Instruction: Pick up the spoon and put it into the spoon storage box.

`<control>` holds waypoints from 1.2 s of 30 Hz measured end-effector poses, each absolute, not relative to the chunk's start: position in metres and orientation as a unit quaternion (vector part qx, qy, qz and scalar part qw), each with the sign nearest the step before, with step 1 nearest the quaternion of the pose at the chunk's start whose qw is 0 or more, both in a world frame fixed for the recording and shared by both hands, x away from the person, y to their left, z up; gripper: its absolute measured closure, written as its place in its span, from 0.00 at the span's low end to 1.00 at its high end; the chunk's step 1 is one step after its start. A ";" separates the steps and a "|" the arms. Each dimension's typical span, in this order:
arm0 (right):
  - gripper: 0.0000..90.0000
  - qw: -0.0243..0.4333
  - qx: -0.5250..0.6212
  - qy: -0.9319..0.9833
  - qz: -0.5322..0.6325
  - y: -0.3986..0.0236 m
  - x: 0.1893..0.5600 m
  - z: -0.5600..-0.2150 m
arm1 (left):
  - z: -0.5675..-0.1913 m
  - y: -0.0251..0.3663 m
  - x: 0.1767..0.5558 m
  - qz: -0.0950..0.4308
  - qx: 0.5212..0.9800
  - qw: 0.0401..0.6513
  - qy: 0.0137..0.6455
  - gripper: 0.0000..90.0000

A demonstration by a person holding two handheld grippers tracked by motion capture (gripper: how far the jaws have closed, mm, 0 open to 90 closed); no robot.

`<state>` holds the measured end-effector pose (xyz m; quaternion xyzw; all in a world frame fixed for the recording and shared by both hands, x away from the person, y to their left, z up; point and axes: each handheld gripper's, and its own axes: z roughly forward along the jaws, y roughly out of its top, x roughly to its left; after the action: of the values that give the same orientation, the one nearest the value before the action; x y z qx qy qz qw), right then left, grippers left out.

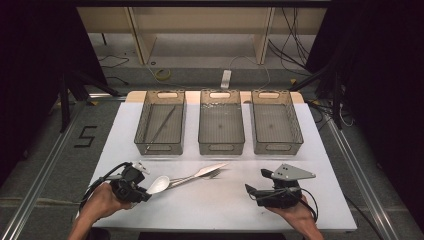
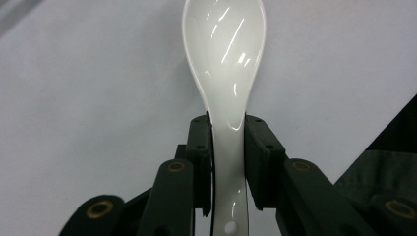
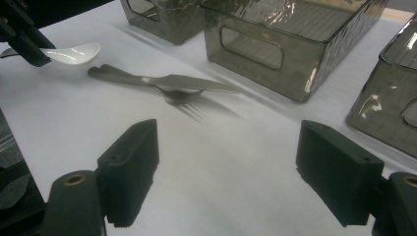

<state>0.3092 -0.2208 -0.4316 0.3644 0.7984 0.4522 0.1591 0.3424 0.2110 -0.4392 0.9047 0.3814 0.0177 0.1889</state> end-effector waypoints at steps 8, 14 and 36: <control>0.28 0.159 0.367 0.797 0.452 -0.221 0.309 -0.432 | -0.424 0.203 0.350 0.024 0.894 0.242 0.377 0.82; 0.28 0.157 0.367 0.797 0.453 -0.221 0.310 -0.432 | -0.415 0.186 0.365 0.016 0.894 0.264 0.363 0.82; 0.28 0.158 0.372 0.794 0.454 -0.222 0.310 -0.433 | -0.387 0.143 0.427 0.068 0.860 0.344 0.370 0.82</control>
<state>0.3104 -0.2220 -0.4327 0.3721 0.7942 0.4537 0.1581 0.4266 0.1427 -0.3870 0.8605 0.3699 0.0678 0.3437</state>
